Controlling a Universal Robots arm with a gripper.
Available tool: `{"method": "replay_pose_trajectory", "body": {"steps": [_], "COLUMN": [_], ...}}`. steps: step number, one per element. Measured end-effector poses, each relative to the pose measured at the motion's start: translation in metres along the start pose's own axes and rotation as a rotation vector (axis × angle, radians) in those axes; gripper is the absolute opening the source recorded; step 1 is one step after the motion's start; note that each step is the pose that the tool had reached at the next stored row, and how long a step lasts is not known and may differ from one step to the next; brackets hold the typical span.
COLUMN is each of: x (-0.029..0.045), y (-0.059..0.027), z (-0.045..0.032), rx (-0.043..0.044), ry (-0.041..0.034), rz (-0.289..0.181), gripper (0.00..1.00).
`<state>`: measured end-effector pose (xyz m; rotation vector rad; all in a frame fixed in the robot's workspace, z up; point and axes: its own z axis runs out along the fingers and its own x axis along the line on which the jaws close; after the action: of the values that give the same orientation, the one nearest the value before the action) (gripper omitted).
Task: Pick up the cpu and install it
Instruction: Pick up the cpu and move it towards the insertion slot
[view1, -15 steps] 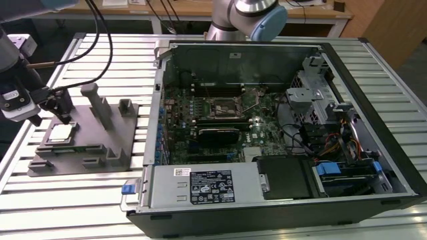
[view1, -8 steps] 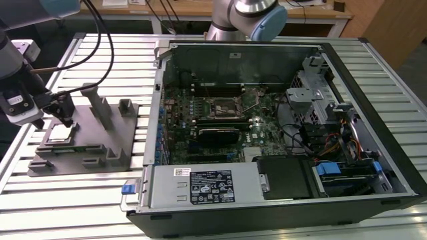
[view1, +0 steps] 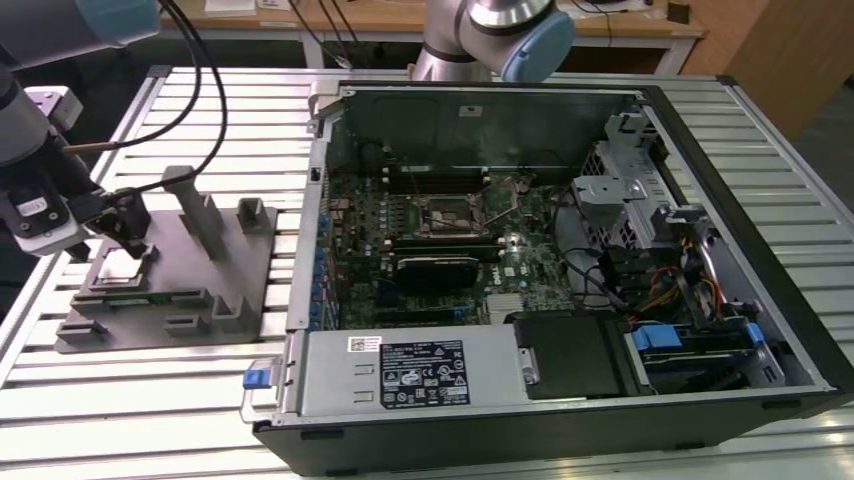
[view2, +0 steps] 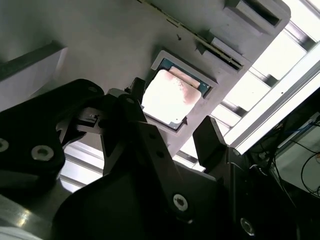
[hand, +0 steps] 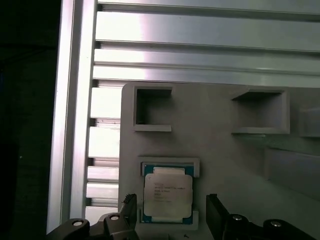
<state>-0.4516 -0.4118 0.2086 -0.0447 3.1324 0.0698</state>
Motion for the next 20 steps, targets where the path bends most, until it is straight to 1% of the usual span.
{"method": "replay_pose_trajectory", "body": {"steps": [4,14,20], "x": [0.0007,0.0026,0.0026], "y": [0.0001,0.0008,0.001], "z": [0.0067,0.0173,0.0218], "rx": [-0.0001,0.0001,0.0001], "ry": [-0.0002,-0.0007,-0.0009], "rz": [0.002,0.014,0.02], "gripper": [0.66,0.66,0.66]}}
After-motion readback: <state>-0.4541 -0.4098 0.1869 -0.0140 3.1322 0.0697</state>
